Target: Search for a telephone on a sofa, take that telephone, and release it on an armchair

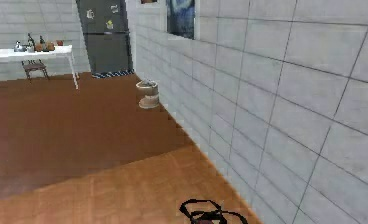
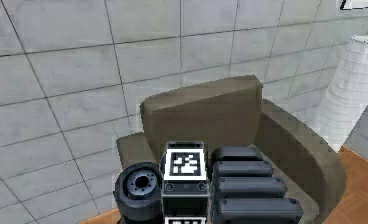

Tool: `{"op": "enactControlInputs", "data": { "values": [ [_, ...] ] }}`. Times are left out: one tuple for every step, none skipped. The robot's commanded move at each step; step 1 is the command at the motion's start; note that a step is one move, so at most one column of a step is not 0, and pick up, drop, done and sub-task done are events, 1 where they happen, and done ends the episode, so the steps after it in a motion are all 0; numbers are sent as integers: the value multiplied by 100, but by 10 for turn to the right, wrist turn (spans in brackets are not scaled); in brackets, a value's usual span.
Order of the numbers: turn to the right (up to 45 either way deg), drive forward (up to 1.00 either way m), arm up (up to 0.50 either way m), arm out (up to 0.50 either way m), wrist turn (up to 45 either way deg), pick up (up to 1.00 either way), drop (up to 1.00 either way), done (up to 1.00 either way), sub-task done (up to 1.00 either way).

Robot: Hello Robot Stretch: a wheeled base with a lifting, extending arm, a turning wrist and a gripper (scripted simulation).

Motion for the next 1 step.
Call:
{"op": "enactControlInputs", "data": {
  "values": [
    [390,0,0,0,0,0,0,0,0]
  ]
}}
